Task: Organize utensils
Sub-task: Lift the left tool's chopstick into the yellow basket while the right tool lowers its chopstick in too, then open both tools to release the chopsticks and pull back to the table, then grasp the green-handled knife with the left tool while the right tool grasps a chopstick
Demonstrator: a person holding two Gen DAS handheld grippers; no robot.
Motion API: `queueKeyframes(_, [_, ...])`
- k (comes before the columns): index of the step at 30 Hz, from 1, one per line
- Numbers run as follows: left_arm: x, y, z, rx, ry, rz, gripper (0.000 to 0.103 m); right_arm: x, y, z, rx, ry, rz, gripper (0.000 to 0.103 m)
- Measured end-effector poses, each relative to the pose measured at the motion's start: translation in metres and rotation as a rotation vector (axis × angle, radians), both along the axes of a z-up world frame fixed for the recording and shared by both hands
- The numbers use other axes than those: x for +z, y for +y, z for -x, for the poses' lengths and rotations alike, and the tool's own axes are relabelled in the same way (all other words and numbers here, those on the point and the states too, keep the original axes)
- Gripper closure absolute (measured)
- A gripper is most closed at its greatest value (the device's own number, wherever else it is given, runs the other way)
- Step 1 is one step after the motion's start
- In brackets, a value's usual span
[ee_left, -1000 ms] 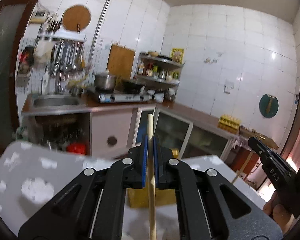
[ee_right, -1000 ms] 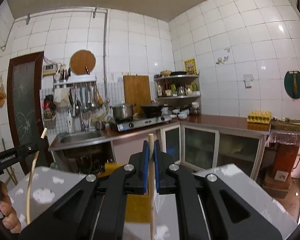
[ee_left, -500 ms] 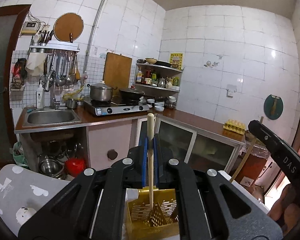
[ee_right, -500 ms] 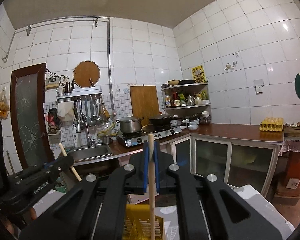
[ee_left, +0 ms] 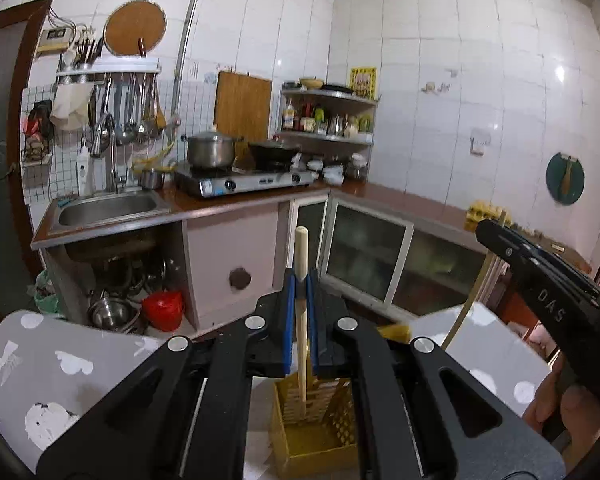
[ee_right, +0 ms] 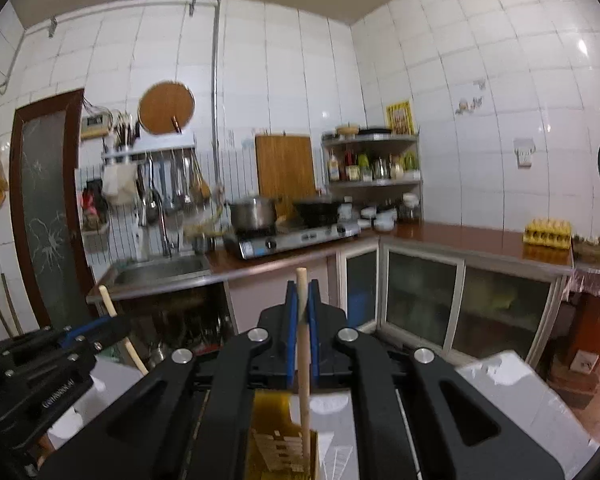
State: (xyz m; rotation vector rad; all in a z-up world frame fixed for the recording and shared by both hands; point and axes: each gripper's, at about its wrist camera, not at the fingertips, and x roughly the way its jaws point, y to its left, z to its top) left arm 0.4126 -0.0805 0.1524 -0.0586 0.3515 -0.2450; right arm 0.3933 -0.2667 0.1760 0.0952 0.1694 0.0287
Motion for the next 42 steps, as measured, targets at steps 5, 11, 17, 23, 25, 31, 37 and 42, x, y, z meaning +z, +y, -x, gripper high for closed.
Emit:
queueKeyframes(5, [-0.017, 0.007, -0.003, -0.004, 0.087, 0.0, 0.098, -0.025, -0.004, -0.008, -0.004, 0.095, -0.001, 0.096])
queueKeyframes(11, [-0.001, 0.027, 0.032, 0.02, 0.082, 0.016, 0.058, -0.019, -0.016, 0.026, -0.064, 0.123, -0.008, 0.045])
queueKeyframes(17, [0.017, 0.059, 0.1, 0.071, 0.04, 0.003, 0.018, -0.015, -0.025, 0.091, -0.12, 0.16, 0.014, 0.045])
queueKeyframes(23, [0.014, 0.084, 0.147, 0.109, 0.039, 0.004, 0.005, -0.04, -0.025, 0.141, -0.155, 0.227, 0.016, 0.042])
queueKeyframes(25, [0.006, 0.088, 0.156, 0.121, 0.058, -0.013, 0.005, -0.05, -0.023, 0.155, -0.153, 0.245, 0.02, 0.04])
queueKeyframes(31, [-0.027, 0.095, 0.175, 0.147, 0.112, -0.038, 0.005, -0.087, -0.013, 0.179, -0.151, 0.322, 0.004, 0.038])
queueKeyframes(37, [-0.074, 0.098, 0.176, 0.153, 0.221, -0.032, 0.005, -0.135, -0.011, 0.185, -0.171, 0.432, -0.023, 0.038])
queueKeyframes(42, [-0.114, 0.092, 0.168, 0.138, 0.318, -0.048, 0.005, -0.17, -0.006, 0.183, -0.194, 0.526, -0.016, 0.038])
